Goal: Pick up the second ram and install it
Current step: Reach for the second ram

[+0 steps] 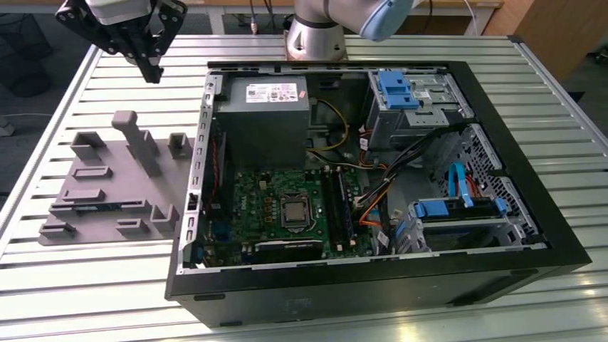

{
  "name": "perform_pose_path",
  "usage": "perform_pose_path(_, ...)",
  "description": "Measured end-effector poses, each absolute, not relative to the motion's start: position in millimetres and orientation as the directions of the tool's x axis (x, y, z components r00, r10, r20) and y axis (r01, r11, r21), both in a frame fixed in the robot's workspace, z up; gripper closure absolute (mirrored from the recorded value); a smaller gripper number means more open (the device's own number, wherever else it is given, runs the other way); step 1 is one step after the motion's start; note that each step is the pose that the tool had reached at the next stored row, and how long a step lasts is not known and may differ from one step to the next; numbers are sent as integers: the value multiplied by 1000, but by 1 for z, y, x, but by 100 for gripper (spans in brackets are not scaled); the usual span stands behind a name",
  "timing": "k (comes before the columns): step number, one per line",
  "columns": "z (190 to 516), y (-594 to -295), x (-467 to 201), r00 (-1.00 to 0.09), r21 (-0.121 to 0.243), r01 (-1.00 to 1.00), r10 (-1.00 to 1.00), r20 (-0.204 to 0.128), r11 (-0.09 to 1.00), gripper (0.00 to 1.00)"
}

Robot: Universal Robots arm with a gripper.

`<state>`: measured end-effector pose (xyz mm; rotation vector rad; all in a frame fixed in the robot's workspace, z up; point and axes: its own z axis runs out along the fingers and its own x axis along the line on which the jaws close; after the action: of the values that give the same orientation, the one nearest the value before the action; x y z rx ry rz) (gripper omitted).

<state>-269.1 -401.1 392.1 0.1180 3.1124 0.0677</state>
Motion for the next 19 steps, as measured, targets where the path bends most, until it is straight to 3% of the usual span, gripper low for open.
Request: perform_pose_path(19,392,-421,-295,-997,44,75,76,-24,996,89)
